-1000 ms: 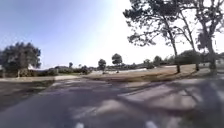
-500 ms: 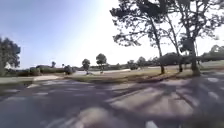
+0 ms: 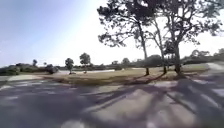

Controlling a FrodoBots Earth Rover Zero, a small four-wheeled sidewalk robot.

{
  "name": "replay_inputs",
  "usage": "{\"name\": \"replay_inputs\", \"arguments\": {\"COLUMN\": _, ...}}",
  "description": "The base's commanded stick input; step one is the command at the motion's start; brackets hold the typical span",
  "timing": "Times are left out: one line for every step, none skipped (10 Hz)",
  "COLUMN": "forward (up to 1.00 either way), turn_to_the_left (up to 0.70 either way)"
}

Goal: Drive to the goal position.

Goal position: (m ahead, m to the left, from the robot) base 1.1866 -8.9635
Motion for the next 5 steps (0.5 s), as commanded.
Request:
{"name": "replay_inputs", "arguments": {"forward": 0.93, "turn_to_the_left": 0.0}}
{"name": "replay_inputs", "arguments": {"forward": 0.92, "turn_to_the_left": 0.0}}
{"name": "replay_inputs", "arguments": {"forward": 0.93, "turn_to_the_left": 0.0}}
{"name": "replay_inputs", "arguments": {"forward": 0.93, "turn_to_the_left": 0.0}}
{"name": "replay_inputs", "arguments": {"forward": 0.93, "turn_to_the_left": 0.0}}
